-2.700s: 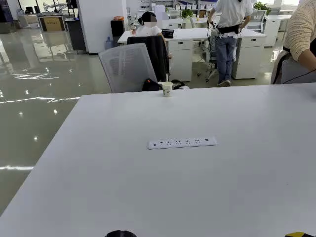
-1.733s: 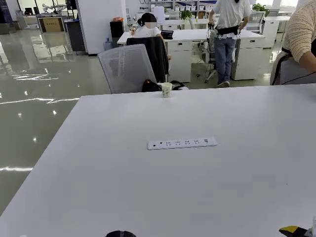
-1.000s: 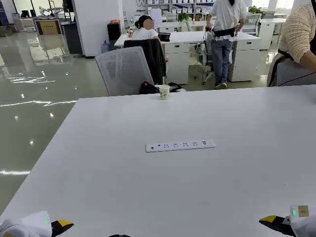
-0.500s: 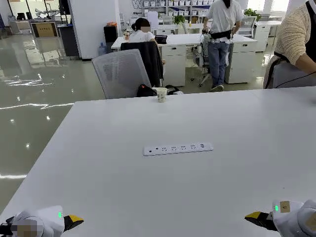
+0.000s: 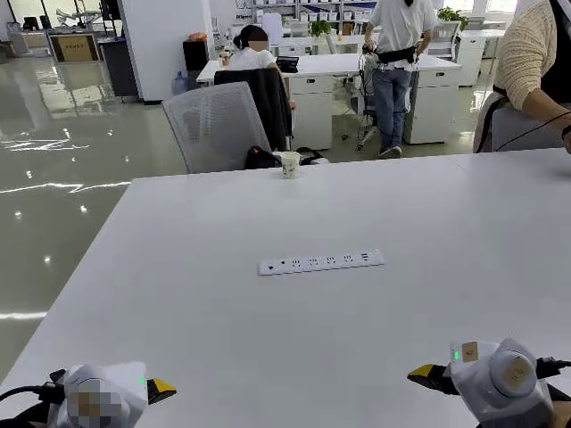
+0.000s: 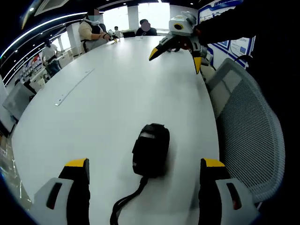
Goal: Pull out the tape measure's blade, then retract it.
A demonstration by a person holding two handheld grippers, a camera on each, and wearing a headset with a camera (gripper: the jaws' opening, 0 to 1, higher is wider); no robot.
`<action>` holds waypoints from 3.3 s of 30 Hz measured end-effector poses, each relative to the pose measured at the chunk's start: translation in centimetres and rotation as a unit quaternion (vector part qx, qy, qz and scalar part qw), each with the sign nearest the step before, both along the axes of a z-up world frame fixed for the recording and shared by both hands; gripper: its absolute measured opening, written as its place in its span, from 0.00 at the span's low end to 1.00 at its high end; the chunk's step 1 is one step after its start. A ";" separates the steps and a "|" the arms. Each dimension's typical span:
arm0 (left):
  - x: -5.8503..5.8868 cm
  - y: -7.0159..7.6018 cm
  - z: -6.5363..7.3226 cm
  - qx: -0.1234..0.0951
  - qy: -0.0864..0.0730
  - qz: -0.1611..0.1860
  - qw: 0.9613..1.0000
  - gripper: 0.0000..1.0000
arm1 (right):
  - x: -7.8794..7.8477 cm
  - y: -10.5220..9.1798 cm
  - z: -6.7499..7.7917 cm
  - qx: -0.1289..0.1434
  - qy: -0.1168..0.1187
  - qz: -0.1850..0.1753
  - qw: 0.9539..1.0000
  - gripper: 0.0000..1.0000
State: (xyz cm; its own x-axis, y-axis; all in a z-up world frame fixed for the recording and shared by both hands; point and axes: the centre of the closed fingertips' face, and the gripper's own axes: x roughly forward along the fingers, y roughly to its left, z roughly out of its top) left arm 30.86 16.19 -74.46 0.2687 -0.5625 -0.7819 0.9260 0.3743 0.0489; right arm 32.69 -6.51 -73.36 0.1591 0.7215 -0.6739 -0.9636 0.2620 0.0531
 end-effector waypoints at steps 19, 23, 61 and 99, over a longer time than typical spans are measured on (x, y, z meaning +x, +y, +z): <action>0.7 -2.8 -1.8 0.036 0.025 -0.037 0.998 0.85 | 0.5 5.4 -0.5 0.020 -0.010 0.052 0.998 0.99; 0.4 -3.1 -2.1 0.043 0.034 -0.046 0.997 0.78 | 0.3 6.3 -0.8 0.019 -0.010 0.059 0.998 0.99; 0.3 -3.5 -3.9 0.119 0.021 -0.098 0.988 0.33 | -0.7 12.1 -3.2 -0.006 -0.011 0.122 0.992 0.68; 0.6 -3.3 -3.9 0.094 0.012 -0.076 0.993 0.32 | -2.1 16.8 -7.6 -0.056 -0.025 0.207 0.976 0.12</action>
